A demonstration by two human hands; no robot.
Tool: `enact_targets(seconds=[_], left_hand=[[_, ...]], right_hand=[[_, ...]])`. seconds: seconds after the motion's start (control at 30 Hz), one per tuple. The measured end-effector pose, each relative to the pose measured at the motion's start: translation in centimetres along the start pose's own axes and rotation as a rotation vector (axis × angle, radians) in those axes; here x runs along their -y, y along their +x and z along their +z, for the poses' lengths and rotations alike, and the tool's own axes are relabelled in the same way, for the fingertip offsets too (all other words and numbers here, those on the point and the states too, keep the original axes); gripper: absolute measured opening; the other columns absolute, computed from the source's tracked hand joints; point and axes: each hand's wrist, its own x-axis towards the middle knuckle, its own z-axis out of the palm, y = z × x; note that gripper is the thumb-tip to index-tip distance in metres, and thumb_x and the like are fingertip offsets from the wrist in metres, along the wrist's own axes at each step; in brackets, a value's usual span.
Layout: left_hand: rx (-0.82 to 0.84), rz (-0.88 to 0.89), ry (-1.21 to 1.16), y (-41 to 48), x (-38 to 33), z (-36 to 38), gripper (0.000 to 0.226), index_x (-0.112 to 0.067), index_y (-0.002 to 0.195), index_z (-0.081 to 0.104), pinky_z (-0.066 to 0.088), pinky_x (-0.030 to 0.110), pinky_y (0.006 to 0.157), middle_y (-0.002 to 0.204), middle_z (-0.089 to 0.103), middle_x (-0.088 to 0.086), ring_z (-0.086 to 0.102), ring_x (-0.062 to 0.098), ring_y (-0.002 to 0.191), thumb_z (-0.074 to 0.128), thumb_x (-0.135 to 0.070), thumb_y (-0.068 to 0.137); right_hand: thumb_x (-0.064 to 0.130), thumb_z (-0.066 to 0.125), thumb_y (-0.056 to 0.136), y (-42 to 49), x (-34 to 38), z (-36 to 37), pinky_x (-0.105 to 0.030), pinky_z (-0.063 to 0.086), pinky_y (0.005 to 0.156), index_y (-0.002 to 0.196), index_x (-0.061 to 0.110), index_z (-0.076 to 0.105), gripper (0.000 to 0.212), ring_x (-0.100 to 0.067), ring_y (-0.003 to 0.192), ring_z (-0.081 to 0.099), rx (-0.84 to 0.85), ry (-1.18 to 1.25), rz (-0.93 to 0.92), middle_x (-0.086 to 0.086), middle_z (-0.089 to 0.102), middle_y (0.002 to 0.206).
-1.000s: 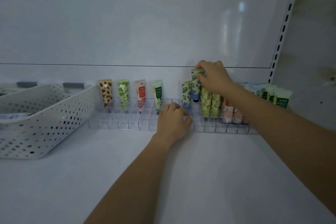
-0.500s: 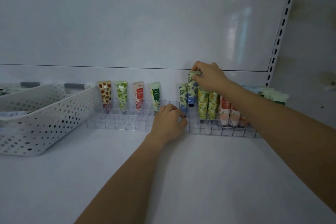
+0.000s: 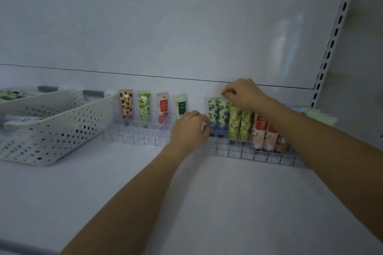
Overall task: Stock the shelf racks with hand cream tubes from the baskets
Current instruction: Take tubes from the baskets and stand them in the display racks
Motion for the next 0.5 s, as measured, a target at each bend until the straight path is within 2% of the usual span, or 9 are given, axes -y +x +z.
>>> enact_targets(seconds=[0.1,0.2,0.27,0.43,0.5], left_hand=[[-0.004,-0.02,0.033,1.5,0.3,-2.7,0.028,-0.015,0.115,0.062,0.044,0.037,0.092,0.121,0.057,0.008,0.05,0.023,0.113,0.046,-0.02,0.093],[-0.019,-0.028,0.101,2.8,1.9,-6.8,0.028,-0.015,0.115,0.061,0.046,0.038,0.093,0.121,0.057,0.007,0.053,0.023,0.109,0.046,-0.022,0.093],[-0.036,-0.042,0.135,3.3,3.6,-9.8,0.027,-0.016,0.114,0.062,0.045,0.038,0.093,0.12,0.058,0.004,0.054,0.021,0.109,0.047,-0.023,0.093],[0.022,-0.07,0.2,3.2,8.8,-16.3,0.024,-0.016,0.11,0.063,0.047,0.036,0.092,0.116,0.062,0.001,0.057,0.02,0.102,0.047,-0.018,0.092],[0.087,-0.076,0.258,2.9,11.5,-18.5,0.025,-0.014,0.111,0.064,0.044,0.034,0.093,0.117,0.062,0.004,0.058,0.022,0.103,0.046,-0.014,0.092]], right_hand=[[0.01,0.037,0.097,0.2,0.4,-1.2,-0.035,0.045,0.086,0.116,0.014,0.063,0.032,-0.022,0.094,0.05,-0.137,0.123,-0.05,-0.014,0.056,0.122],[0.009,0.034,0.098,0.2,2.0,-1.8,-0.028,0.038,0.083,0.12,0.013,0.06,0.034,-0.023,0.096,0.049,-0.186,0.201,-0.091,-0.015,0.056,0.121],[0.009,0.034,0.098,0.0,3.7,-1.6,-0.02,0.033,0.078,0.122,0.011,0.058,0.033,-0.024,0.101,0.052,-0.195,0.254,-0.122,-0.015,0.057,0.119],[0.014,0.039,0.098,0.5,9.8,-0.7,-0.026,0.042,0.067,0.121,0.015,0.056,0.029,-0.027,0.088,0.057,-0.156,0.361,-0.214,-0.013,0.061,0.106],[0.017,0.043,0.097,1.0,13.2,0.0,-0.019,0.038,0.061,0.12,0.018,0.056,0.027,-0.021,0.086,0.056,-0.119,0.406,-0.254,-0.009,0.061,0.104]])
